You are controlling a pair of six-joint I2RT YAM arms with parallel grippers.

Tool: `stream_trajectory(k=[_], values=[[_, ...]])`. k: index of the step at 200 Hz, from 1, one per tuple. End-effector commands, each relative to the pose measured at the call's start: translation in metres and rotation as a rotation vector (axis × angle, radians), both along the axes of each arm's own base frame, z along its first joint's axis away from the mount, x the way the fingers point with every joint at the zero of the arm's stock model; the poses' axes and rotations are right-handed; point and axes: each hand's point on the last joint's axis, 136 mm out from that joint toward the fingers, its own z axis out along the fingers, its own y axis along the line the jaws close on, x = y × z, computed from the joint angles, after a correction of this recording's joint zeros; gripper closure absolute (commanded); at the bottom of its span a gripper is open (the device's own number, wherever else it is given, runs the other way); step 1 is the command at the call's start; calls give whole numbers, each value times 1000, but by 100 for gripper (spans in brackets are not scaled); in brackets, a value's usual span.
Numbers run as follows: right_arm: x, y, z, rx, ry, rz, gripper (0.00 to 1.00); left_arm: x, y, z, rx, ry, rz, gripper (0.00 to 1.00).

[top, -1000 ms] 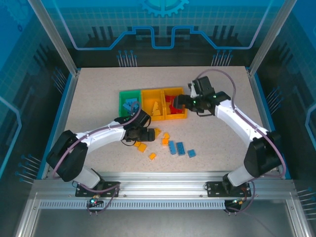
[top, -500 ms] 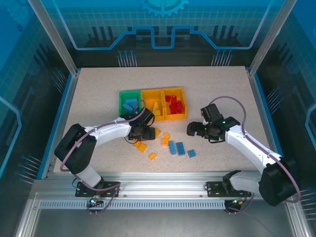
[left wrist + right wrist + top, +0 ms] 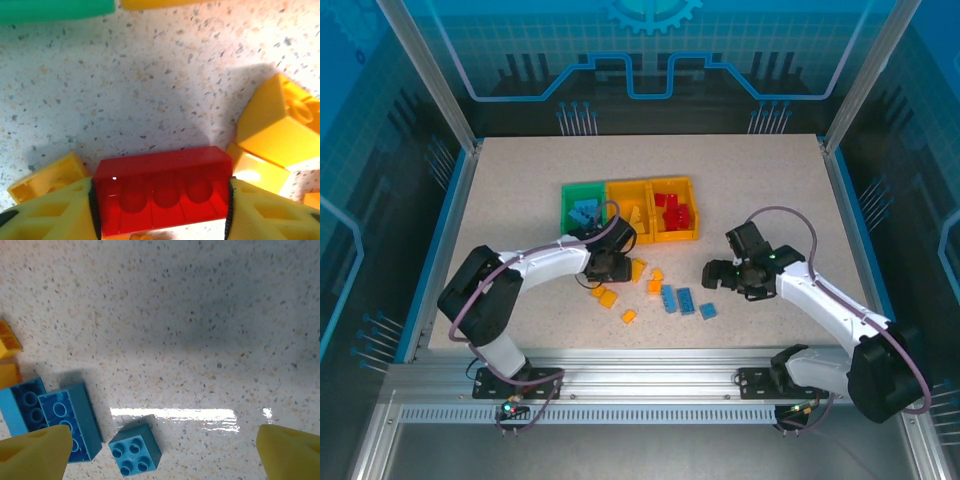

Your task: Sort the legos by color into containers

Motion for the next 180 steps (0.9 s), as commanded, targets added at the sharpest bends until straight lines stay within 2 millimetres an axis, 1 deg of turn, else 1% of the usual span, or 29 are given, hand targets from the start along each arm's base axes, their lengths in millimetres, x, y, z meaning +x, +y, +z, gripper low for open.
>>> stream_trajectory(k=[1,47,93,111,131,153,165,180], values=[[-12,-1,-6,-5,33,-7,4,-5,3,-9,42,31,-12,48],[-15,0,-9,-7,38,-6,4,0,4,11,31,-15,-11,47],[-17,2,-13,-6,47,0,4,0,1,10,23,-6,-11,42],[-16,-1,-13,-19,40,-1,4,1,-1,16,11,-23,-10,41],[-13,2,-13,-11,39,5,4,2,-2,26,-2,-43,-11,37],[-12,9,-13,20,39,21,5,0,-7,33,-6,-56,-25,31],[-13,12,-14,24,44,33,5,-2,-9,34,-7,-56,-31,28],[-17,10,-17,5,56,32,5,-4,-12,32,-20,-47,-31,26]])
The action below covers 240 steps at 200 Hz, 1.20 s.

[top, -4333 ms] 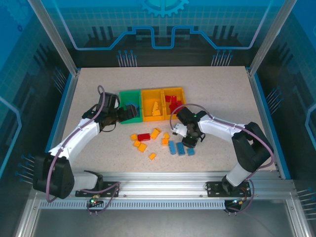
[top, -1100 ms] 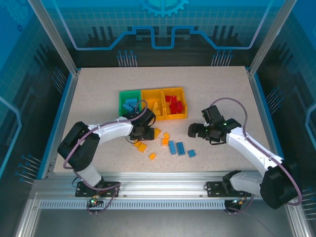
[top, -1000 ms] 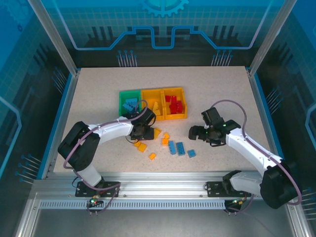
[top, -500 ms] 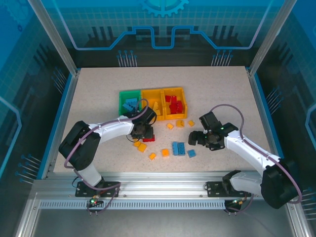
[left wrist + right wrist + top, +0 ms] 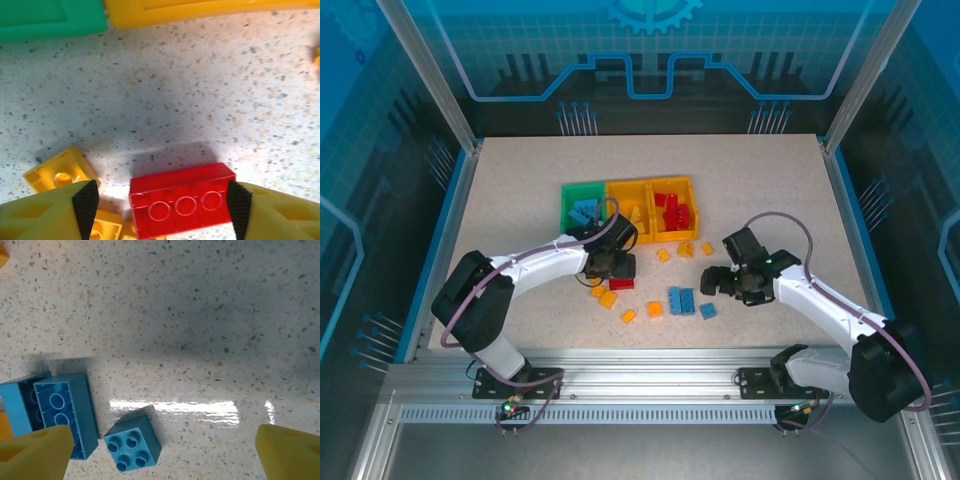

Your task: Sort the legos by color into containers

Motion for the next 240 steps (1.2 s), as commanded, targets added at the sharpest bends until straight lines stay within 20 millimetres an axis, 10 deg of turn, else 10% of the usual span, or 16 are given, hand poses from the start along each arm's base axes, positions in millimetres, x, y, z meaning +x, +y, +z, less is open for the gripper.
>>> stream_trajectory(k=[1,121,240], values=[[-7,5,-6,-2,28,21,5,-2,-6,12,-13,-12,-10,25],[-9,4,-12,-3,32,10,5,-16,-21,-21,15,89,-14,6],[-16,-4,-18,-16,41,-13,5,-4,-34,-21,8,77,-49,43]])
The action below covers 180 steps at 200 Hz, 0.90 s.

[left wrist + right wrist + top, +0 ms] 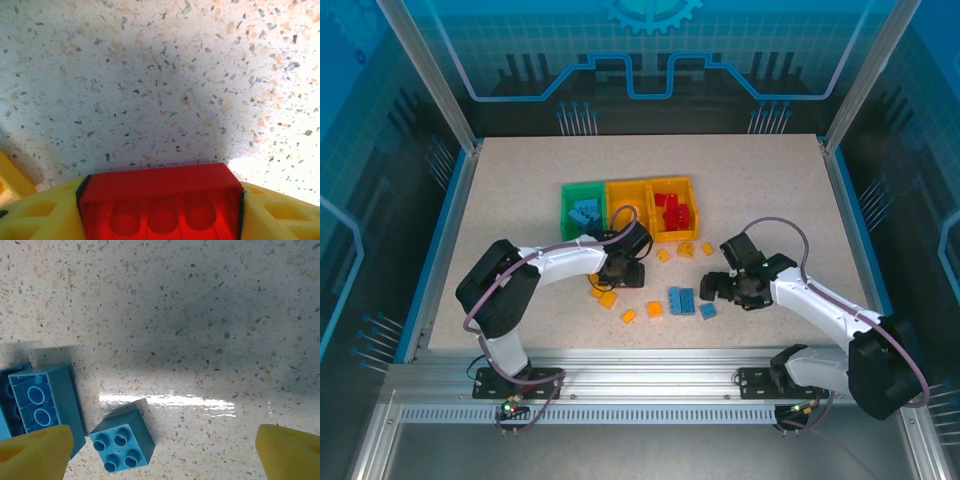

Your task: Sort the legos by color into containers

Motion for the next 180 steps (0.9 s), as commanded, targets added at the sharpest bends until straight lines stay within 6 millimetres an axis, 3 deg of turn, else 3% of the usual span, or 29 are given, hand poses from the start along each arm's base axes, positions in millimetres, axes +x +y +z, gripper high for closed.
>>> stream_trajectory(k=[1,31,62,81,136,180], values=[[-7,-2,-4,-4,9,-12,5,7,-12,12,-27,-24,-16,43],[-15,0,-12,25,33,-29,5,37,-30,51,-63,-124,-56,42],[-23,7,-14,49,29,-11,6,88,-58,106,-120,-254,-112,42],[-26,9,-13,38,20,14,7,120,-71,128,-151,-316,-128,41],[-34,16,-18,-4,44,99,13,199,-86,130,-215,-354,-138,41],[-36,19,-22,-69,72,158,18,229,-93,120,-247,-349,-142,37]])
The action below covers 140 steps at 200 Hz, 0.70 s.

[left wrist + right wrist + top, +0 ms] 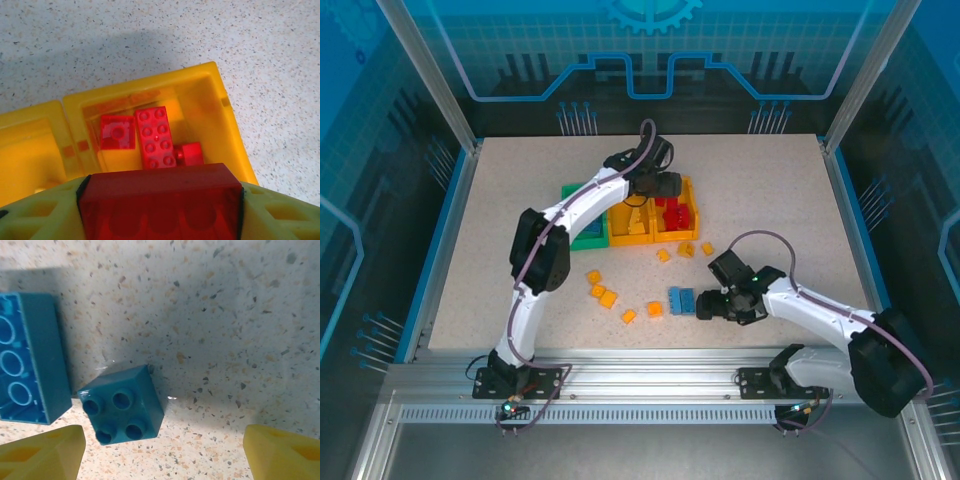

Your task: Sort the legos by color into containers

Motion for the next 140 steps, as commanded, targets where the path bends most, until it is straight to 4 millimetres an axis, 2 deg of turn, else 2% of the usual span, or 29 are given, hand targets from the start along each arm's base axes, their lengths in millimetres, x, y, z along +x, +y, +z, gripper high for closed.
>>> stream_trajectory(k=[1,39,70,114,140], values=[[1,3,3,-43,-1,48,18,5,-10,6,-24,9,-54,37],[5,10,-1,-87,6,99,22,4,-13,2,-52,33,-56,28],[10,11,-5,-126,13,116,31,-5,-12,15,-75,27,-65,2],[9,6,-8,-163,33,118,56,-24,2,62,-124,-53,-48,1],[12,8,1,-149,3,118,69,-42,20,86,-159,-101,-13,1]])
